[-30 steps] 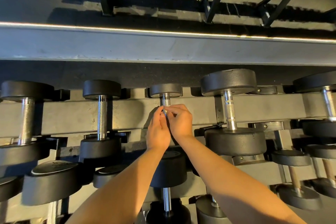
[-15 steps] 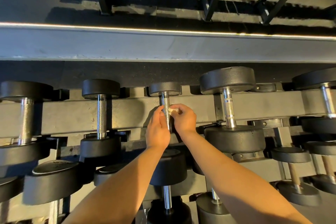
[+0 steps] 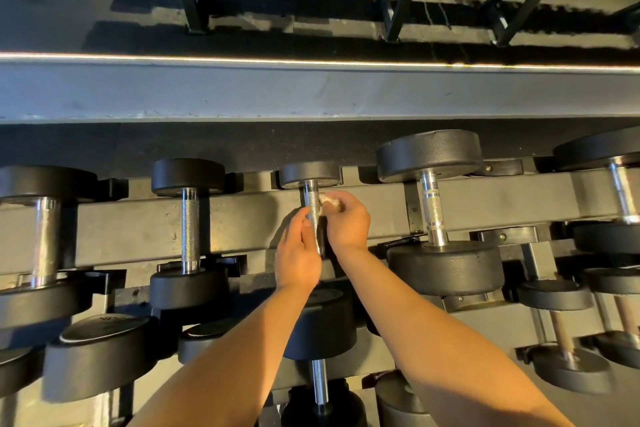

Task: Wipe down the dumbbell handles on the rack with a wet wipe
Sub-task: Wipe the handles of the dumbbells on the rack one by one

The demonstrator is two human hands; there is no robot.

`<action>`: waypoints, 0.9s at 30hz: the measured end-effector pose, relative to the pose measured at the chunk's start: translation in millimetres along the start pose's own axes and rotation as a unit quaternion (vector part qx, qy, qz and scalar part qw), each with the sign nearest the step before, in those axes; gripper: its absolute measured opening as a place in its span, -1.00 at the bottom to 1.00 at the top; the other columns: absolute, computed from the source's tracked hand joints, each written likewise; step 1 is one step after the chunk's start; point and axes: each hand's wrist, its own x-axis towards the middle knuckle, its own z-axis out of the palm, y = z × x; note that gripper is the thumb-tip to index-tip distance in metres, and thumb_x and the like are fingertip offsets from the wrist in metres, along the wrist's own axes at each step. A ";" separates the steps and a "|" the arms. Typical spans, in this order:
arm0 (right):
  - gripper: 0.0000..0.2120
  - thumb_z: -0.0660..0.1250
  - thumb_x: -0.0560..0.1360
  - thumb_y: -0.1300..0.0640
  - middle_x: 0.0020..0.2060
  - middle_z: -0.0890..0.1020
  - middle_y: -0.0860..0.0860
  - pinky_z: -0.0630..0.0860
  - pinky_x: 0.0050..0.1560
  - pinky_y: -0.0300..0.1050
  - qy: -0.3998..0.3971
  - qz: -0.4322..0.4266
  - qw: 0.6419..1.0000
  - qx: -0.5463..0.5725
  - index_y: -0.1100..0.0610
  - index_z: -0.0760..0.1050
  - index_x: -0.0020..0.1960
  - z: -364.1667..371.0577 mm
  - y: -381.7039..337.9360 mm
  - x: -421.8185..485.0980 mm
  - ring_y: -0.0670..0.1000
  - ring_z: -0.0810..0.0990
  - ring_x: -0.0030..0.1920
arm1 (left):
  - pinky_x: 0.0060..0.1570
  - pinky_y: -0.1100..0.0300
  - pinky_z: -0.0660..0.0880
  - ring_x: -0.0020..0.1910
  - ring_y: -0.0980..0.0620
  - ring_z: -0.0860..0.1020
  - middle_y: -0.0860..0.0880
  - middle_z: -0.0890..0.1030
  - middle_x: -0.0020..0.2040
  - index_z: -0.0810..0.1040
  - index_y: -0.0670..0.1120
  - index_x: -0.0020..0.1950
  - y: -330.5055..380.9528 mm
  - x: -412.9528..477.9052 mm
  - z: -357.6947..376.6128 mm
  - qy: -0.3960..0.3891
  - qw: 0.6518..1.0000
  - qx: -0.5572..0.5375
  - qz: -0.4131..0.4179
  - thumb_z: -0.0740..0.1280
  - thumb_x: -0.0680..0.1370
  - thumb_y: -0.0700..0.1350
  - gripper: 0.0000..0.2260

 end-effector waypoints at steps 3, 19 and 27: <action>-0.84 0.32 0.60 0.21 -0.04 0.64 -0.10 0.51 -0.05 -0.30 -0.012 0.001 1.000 0.002 0.01 0.59 0.12 9.9 -12.4 8.1 -0.14 0.60 -0.03 | 0.20 0.21 0.33 0.30 0.19 0.42 0.15 0.45 0.42 0.30 0.20 0.54 -2.5 1.8 1.0 -0.003 1.000 0.006 -0.001 0.01 0.73 0.09 -0.63; -0.89 0.35 0.58 0.14 -0.08 0.70 -0.02 0.57 0.08 -0.14 -0.120 0.069 0.987 -0.075 0.07 0.67 0.01 -28.5 21.4 -23.5 -0.03 0.65 -0.02 | 0.12 0.35 0.39 0.20 0.15 0.54 0.12 0.59 0.18 0.48 0.12 0.33 -26.8 -17.5 -12.4 -0.060 0.995 -0.085 0.001 0.06 0.74 0.01 -0.74; -0.95 0.36 0.59 0.17 -0.05 0.65 -0.01 0.51 0.03 -0.15 -0.107 0.058 0.986 -0.114 0.11 0.57 0.04 -16.9 19.1 -30.1 -0.02 0.60 0.00 | 0.15 0.19 0.39 0.19 0.10 0.54 0.09 0.59 0.18 0.48 0.11 0.31 -30.5 -16.1 -9.4 -0.055 0.997 -0.057 0.002 0.02 0.74 0.02 -0.72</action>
